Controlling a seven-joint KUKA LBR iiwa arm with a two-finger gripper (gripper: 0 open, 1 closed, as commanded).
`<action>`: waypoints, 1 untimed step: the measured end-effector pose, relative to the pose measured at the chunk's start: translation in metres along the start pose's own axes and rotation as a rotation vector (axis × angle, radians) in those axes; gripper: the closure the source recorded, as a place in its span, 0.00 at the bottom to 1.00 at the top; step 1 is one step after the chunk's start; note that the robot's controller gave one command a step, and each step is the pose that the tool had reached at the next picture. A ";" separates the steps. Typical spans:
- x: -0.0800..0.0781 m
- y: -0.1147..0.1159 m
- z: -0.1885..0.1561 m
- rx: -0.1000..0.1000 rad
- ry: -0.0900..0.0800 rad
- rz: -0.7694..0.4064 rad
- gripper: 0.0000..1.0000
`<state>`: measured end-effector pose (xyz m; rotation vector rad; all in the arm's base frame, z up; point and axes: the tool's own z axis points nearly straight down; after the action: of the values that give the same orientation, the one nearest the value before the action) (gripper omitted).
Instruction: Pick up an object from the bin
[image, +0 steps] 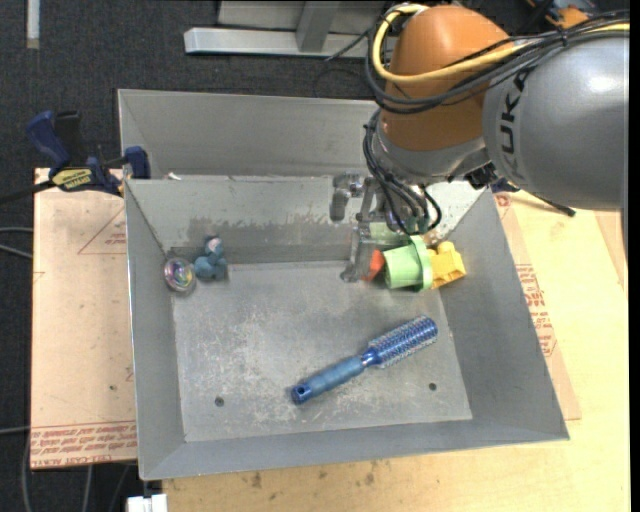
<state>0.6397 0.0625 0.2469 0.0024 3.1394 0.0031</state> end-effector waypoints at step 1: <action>0.052 0.024 0.072 0.001 0.009 0.119 0.00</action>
Offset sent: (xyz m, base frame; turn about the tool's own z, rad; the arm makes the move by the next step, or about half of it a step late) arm -0.0500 0.0218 -0.0685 0.1228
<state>0.5875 0.0864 0.1746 0.1895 3.1432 0.0017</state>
